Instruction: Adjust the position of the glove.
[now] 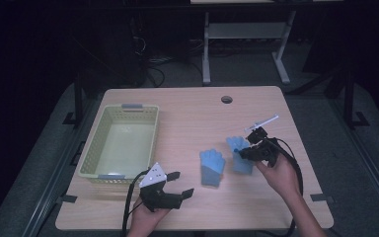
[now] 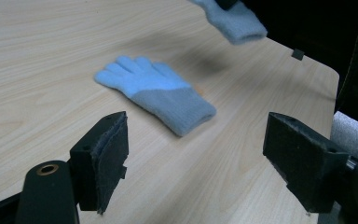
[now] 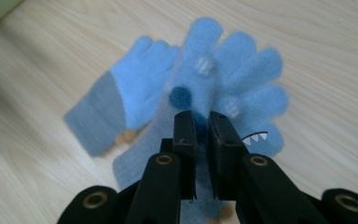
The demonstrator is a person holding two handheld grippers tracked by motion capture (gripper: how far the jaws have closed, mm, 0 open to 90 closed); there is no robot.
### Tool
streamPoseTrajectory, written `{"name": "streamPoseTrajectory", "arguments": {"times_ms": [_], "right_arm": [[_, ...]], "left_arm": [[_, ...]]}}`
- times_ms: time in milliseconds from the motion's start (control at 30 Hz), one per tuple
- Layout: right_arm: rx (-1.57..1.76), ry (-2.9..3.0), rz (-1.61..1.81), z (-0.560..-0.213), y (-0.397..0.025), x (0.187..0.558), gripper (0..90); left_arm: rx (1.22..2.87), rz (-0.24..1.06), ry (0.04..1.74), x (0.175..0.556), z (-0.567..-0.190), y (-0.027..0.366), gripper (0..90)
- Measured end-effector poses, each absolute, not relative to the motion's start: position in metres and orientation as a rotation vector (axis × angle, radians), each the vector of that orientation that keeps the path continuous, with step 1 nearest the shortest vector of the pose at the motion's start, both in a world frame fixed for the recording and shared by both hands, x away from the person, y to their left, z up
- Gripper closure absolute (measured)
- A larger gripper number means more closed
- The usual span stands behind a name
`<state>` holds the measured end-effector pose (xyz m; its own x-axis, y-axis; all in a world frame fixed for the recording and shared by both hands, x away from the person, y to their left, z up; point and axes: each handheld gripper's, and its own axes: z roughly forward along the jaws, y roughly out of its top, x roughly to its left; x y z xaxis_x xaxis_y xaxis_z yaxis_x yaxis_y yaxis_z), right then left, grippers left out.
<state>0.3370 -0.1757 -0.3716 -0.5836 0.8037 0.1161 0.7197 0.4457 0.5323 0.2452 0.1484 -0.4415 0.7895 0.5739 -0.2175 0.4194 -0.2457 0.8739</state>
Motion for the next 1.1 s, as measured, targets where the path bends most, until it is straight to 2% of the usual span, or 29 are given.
{"name": "streamPoseTrajectory", "arguments": {"times_ms": [1100], "right_arm": [[1.307, 2.623, 0.821, -0.394, -0.105, 0.344, 80.8]], "left_arm": [[1.872, 0.190, 0.772, 0.246, -0.439, 0.154, 22.1]]}}
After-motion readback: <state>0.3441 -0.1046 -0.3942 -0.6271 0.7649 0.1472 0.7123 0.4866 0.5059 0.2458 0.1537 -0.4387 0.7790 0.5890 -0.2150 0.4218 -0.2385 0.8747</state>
